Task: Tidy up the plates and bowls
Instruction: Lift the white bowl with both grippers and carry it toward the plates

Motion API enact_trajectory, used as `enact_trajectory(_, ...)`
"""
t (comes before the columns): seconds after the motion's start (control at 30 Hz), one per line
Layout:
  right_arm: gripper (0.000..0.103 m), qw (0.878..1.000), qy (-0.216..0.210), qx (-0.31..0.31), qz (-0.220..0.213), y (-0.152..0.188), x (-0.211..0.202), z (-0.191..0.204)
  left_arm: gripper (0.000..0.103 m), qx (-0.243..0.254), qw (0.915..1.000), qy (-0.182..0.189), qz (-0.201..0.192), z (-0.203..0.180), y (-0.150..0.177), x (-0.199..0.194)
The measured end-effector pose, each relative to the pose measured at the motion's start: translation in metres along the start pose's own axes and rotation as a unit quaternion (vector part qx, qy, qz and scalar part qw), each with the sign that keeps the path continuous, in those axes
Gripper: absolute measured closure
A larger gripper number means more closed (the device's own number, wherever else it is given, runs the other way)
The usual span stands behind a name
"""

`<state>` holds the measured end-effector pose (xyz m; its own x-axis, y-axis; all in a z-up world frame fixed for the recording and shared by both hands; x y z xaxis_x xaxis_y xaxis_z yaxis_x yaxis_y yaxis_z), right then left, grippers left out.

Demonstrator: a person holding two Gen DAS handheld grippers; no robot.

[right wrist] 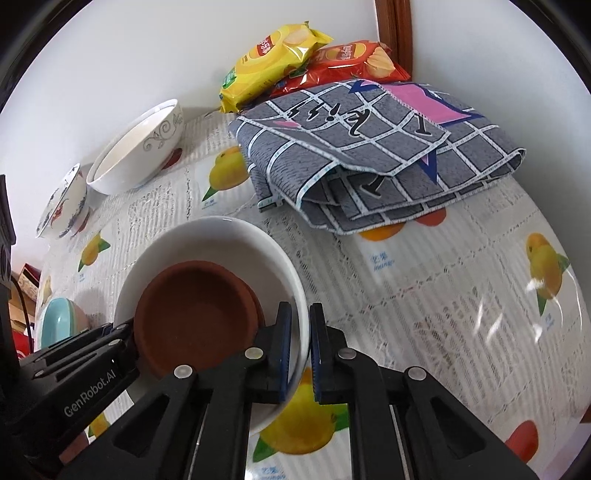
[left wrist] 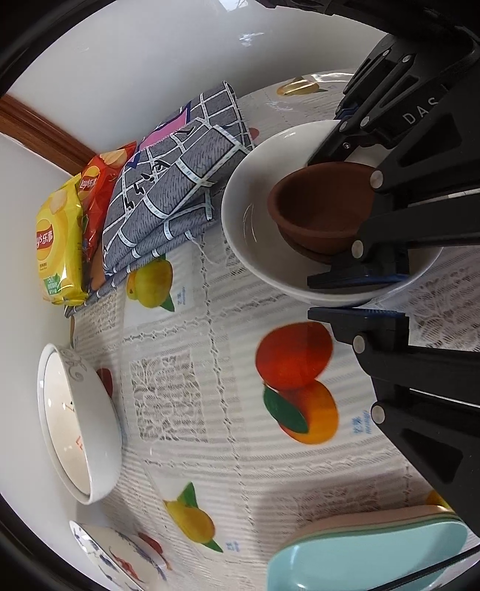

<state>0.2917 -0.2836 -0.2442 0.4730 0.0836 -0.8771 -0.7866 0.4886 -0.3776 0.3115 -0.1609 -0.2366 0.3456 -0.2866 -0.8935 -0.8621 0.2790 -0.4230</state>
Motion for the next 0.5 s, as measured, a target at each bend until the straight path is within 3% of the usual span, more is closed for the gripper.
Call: enact_trajectory(0.5, 0.094, 0.999, -0.026, -0.022, -0.014, 0.018, -0.037, 0.046, 0.093, -0.021, 0.9992, -0.02, -0.027, 0.035, 0.015, -0.056)
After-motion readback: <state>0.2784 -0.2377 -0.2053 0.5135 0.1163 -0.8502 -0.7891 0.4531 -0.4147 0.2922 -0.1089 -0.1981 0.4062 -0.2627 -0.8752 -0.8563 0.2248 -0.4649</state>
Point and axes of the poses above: each gripper's, at about its wrist camera, not at the fingertips, and x roughly the way its jaws point, z to its left, y to its underside, the point moved 10 cm from there along x, roughly the way its jaws point, and after that the axes turned 11 degrees about x, right-handed, at the moved point
